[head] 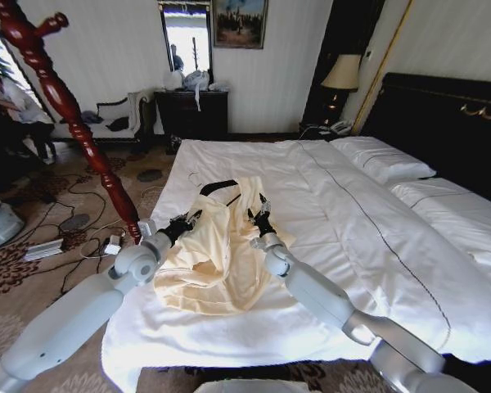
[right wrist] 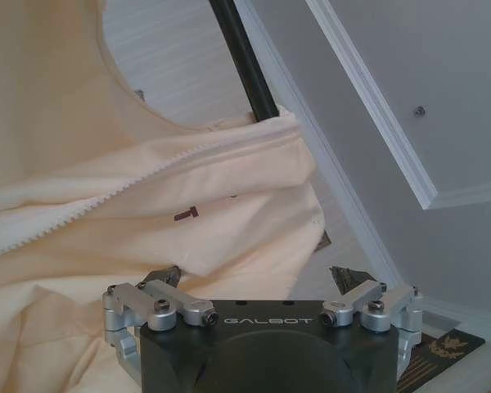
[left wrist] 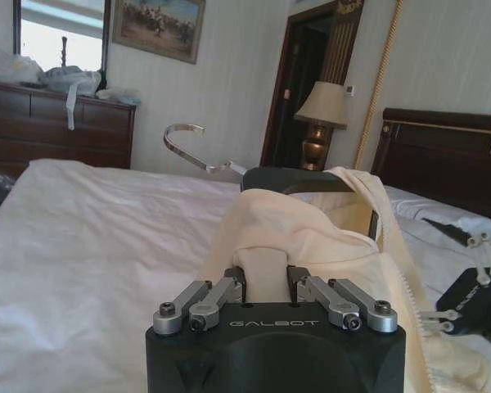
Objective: Pick up the clothes from the bed and hang them on the clothes hanger.
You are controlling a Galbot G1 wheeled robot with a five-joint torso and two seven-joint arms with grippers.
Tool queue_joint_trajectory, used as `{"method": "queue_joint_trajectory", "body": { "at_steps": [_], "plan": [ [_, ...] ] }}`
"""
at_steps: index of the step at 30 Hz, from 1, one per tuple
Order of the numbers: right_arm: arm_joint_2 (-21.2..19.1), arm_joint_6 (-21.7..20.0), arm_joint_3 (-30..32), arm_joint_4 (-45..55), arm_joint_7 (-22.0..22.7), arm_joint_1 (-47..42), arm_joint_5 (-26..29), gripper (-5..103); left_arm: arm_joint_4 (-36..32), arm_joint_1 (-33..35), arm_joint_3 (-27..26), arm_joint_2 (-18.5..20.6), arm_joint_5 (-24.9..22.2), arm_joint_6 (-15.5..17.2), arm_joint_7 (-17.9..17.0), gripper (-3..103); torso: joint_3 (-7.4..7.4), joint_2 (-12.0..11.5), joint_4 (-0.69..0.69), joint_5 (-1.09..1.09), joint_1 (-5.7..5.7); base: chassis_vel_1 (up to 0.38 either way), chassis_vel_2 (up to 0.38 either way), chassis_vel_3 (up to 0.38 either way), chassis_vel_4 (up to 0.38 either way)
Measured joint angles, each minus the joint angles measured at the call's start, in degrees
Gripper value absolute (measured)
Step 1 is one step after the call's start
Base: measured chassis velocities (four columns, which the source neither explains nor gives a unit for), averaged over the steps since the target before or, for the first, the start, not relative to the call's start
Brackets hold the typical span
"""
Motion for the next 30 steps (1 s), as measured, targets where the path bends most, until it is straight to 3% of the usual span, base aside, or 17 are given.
{"method": "queue_joint_trajectory", "body": {
  "at_steps": [8, 13, 16, 17, 18, 19, 20, 21, 26, 30],
  "plan": [
    [-4.07, 0.78, 3.45, 3.77, 0.05, -4.13, 0.9, 100, 0.11, -0.17, -0.07, 1.05, 7.77, -0.76, 0.6, 23, 0.0, 0.0, -0.02, 0.0, 0.0, 0.0, 0.0, 0.0, 0.0],
    [-5.35, 0.16, 5.16, 5.89, 0.24, -6.1, 6.06, 100, 0.69, -0.16, -0.04, 1.54, 11.84, -1.38, 1.32, 23, 0.0, 0.0, -0.03, 0.01, -0.01, 0.0, 0.0, 0.0, 0.0],
    [-6.01, -2.25, 4.14, 8.93, 0.76, -5.3, 19.42, 100, 1.3, 0.5, 0.23, 1.27, 13.42, -1.62, 1.47, 23, 0.0, 0.0, 0.0, -0.01, 0.0, 0.0, 0.0, 0.0, 0.0],
    [-6.01, -2.25, 4.14, 8.93, 0.76, -5.3, 19.42, 100, 1.3, 0.5, 0.23, 1.27, 13.42, -1.62, 1.47, 23, 0.0, 0.0, 0.0, -0.01, 0.0, 0.0, 0.0, 0.0, 0.0],
    [-6.09, -3.44, 3.74, 10.05, 1.11, -4.93, 23.22, 100, 1.49, 0.61, 0.24, 1.19, 13.95, -1.77, 1.47, 23, 0.0, 0.0, -0.01, -0.01, 0.0, 0.0, 0.0, 0.0, 0.0],
    [-6.19, -5.45, 3.09, 12.44, 1.68, -4.03, 29.99, 100, 1.74, 0.79, 0.25, 1.13, 14.87, -2.11, 1.46, 23, 0.0, 0.0, 0.0, -0.01, 0.0, 0.0, 0.0, 0.0, 0.0],
    [-6.23, -6.24, 2.8, 13.66, 1.86, -3.51, 32.99, 100, 1.79, 0.9, 0.25, 1.14, 15.18, -2.25, 1.46, 23, 0.0, 0.0, 0.0, 0.0, 0.0, 0.0, 0.0, 0.0, 0.0],
    [-6.23, -6.24, 2.8, 13.66, 1.86, -3.51, 32.99, 100, 1.79, 0.9, 0.25, 1.14, 15.18, -2.25, 1.46, 23, 0.0, 0.0, 0.0, 0.0, 0.0, 0.0, 0.0, 0.0, 0.0],
    [-5.45, -10.06, 2.05, 18.35, 3.85, -0.55, 48.75, 100, 1.77, 1.02, 0.26, 1.04, 14.9, -2.76, 1.21, 23, 0.0, 0.0, 0.0, -0.01, 0.0, 0.0, 0.0, 0.0, 0.0],
    [-4.33, -9.71, 2.51, 18.85, 4.53, 0.76, 54.58, 100, 1.41, 1.0, 0.25, 0.91, 13.59, -2.71, 0.83, 23, 0.0, 0.0, -0.02, 0.0, 0.0, 0.0, 0.0, 0.0, 0.0]
  ]
}}
